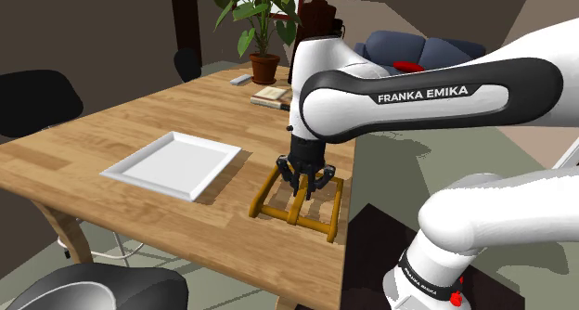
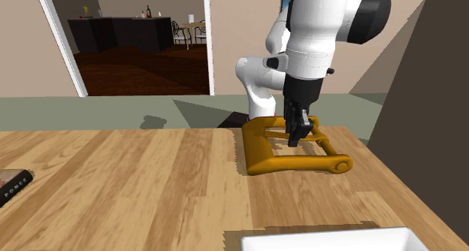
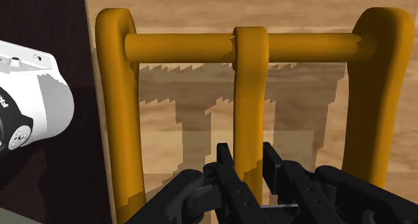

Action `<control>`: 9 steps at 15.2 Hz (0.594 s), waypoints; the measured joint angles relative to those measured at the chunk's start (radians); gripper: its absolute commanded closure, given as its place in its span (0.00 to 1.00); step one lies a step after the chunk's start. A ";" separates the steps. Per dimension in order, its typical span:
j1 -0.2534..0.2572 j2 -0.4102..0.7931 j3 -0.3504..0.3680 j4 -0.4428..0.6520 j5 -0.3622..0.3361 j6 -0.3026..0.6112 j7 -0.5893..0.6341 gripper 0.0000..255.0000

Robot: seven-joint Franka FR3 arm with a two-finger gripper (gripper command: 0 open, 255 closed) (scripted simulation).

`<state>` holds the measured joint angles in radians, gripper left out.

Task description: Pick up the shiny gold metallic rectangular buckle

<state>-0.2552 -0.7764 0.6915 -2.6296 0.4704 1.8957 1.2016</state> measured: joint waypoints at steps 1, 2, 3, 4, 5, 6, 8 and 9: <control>0.000 0.000 0.000 0.000 0.000 0.000 0.000 1.00; 0.000 0.000 0.000 0.000 0.000 0.000 0.000 1.00; 0.001 -0.004 -0.004 0.004 -0.002 -0.009 0.001 1.00; -0.001 -0.005 -0.008 0.014 -0.006 -0.020 0.001 1.00; -0.002 -0.009 -0.015 0.020 -0.011 -0.030 -0.001 1.00; -0.002 -0.011 -0.019 0.030 -0.014 -0.042 0.002 1.00; -0.003 -0.020 -0.033 0.051 -0.024 -0.072 0.003 1.00; -0.004 -0.022 -0.038 0.064 -0.028 -0.087 0.004 1.00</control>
<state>-0.2590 -0.7982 0.6533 -2.5659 0.4420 1.8086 1.2060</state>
